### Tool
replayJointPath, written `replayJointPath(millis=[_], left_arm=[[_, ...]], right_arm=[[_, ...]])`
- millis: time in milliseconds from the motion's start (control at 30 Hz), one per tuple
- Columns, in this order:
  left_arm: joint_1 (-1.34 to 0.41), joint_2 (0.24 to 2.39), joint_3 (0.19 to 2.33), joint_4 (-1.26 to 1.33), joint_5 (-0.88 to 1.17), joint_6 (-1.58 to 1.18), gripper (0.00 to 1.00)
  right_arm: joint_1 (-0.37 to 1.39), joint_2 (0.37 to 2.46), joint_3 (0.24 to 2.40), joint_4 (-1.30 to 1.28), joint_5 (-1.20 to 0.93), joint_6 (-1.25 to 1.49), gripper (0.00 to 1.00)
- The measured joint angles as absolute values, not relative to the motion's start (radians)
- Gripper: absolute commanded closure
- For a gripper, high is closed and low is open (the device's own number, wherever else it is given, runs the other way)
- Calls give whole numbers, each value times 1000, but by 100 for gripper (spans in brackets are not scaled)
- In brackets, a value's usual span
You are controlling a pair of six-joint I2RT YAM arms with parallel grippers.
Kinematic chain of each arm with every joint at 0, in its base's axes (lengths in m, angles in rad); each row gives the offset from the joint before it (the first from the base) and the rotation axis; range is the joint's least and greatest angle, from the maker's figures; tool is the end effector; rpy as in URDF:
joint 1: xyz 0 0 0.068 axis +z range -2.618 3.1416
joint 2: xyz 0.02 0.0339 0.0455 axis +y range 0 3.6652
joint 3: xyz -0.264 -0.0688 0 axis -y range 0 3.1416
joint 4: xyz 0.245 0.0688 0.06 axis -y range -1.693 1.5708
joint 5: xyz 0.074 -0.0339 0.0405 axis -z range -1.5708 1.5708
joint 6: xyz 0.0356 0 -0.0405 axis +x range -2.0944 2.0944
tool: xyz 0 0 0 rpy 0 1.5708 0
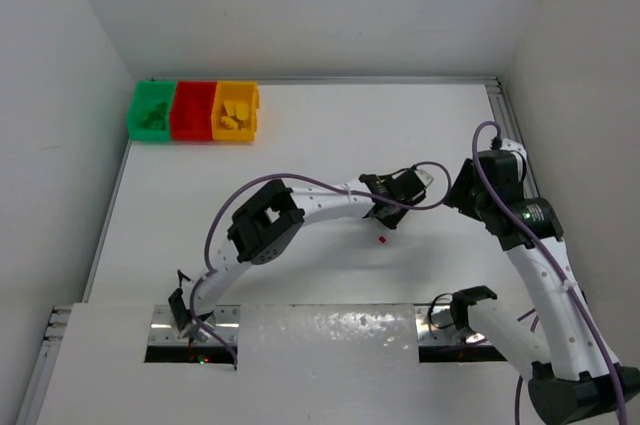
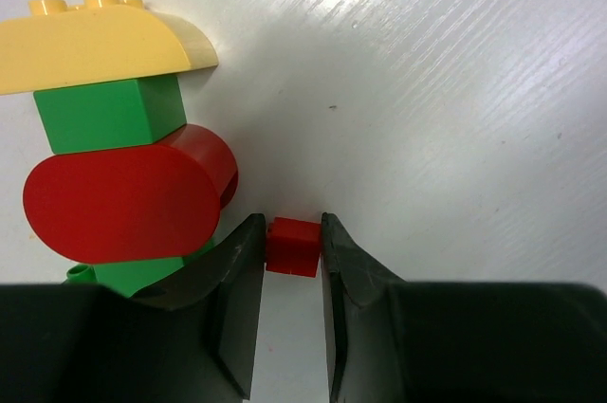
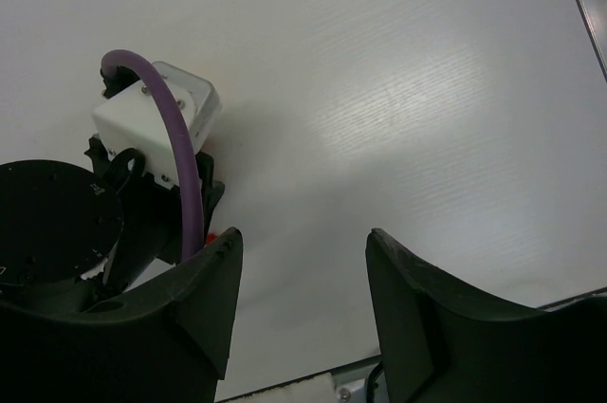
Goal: Sort the legos into containers by color
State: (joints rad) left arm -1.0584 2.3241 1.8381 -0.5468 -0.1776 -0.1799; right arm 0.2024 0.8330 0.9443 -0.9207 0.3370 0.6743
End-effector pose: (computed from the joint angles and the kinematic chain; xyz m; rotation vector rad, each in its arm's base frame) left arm 0.2512 -0.4337 0.1510 1.0455 2.3749 -0.2269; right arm 0.1527 0.0193 0.3178 0.6953 2.2167 0.0367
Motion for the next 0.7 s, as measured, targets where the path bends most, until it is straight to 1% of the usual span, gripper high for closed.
replayJointPath(millis=[133,267,400,567,700], left_arm=[[-1058,2325,1873,-615,-165,-160,100],[-1042,2315,1991,-723,-144,-123,100],[-963,2188,1970,-769,-57,-83,100],[-734,1953,1904,-789,-2,-24,100],[-402,1790,1860,-759,9,5,100]], right_arm=[[202,838,945,-921,338,672,45],[202,836,945,-920,341,673,45],[202,836,945,-917,341,672,45],[202,836,949,-904,339,673,45],[202,841,948,-878,328,674,46]])
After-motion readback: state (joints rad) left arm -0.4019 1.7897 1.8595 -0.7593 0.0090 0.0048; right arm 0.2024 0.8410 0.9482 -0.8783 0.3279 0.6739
